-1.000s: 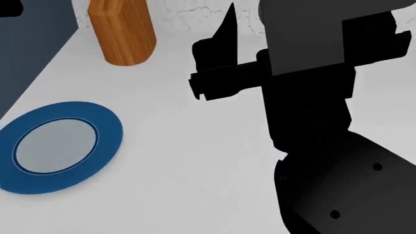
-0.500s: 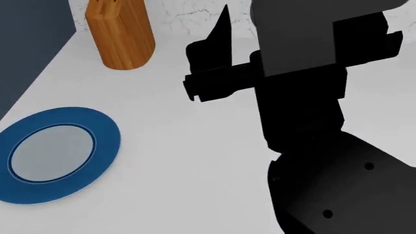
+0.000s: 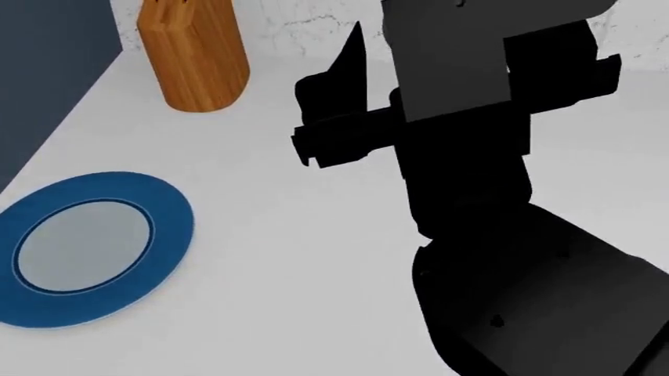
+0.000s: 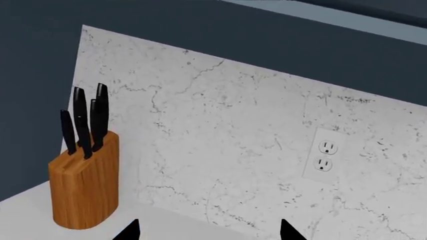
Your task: Pick the broccoli from the top rack in the oven and place it on the plate on the counter.
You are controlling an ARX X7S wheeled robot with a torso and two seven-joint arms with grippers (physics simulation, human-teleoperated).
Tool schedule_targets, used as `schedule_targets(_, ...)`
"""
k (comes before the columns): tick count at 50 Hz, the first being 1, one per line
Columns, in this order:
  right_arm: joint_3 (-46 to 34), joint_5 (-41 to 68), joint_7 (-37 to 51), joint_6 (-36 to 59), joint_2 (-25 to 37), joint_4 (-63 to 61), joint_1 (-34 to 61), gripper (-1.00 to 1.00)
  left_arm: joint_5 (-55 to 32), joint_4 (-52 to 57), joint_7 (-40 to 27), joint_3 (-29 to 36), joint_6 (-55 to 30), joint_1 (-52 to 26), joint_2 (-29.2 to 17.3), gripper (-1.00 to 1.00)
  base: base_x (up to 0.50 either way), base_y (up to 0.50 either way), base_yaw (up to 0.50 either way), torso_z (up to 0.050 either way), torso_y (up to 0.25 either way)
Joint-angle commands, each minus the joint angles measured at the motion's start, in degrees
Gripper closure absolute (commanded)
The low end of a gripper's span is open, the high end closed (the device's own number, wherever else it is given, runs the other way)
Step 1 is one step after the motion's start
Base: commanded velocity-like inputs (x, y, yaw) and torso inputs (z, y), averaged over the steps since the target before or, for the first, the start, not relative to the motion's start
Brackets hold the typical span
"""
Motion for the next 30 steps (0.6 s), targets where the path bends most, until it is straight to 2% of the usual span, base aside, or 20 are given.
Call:
schedule_targets(1,-0.88,-0.07,0.05,-0.14,0.0,0.09,0.0,-1.0,4.34,-8.61,4.49,2.34,3.02,-3.16,2.19,1.0,0.0,0.0,0.0,0.0,0.0)
schedule_targets(4,-1.67,-0.51,-0.32,-0.7,0.08,-0.06,-0.13,-1.0,10.26,-23.15,10.84,4.57,8.24,-7.69,5.47,1.0,0.0,0.0,0.0,0.0,0.0)
schedule_targets(9,-3.11,-2.92,-2.66,-4.14,0.78,2.74,-0.57,-1.0,14.56,-34.54,14.76,6.28,12.57,-10.82,7.97,1.0,0.0,0.0,0.0,0.0,0.0)
schedule_targets(17,-2.79,-2.79,-2.55,-4.45,1.14,2.65,-0.83,-1.0,15.23,-37.06,15.74,7.0,12.65,-11.68,8.87,1.0,0.0,0.0,0.0,0.0,0.001)
schedule_targets(23,-1.98,-2.23,-1.94,-4.14,1.36,2.09,-0.84,-1.0,14.58,-41.82,19.76,9.37,7.42,-13.34,10.26,1.0,0.0,0.0,0.0,0.0,0.0)
schedule_targets(30,-2.02,-2.37,-1.84,-4.47,1.42,2.26,-0.86,-1.0,13.42,-43.79,20.69,9.72,4.14,-13.48,10.68,1.0,0.0,0.0,0.0,0.0,0.0)
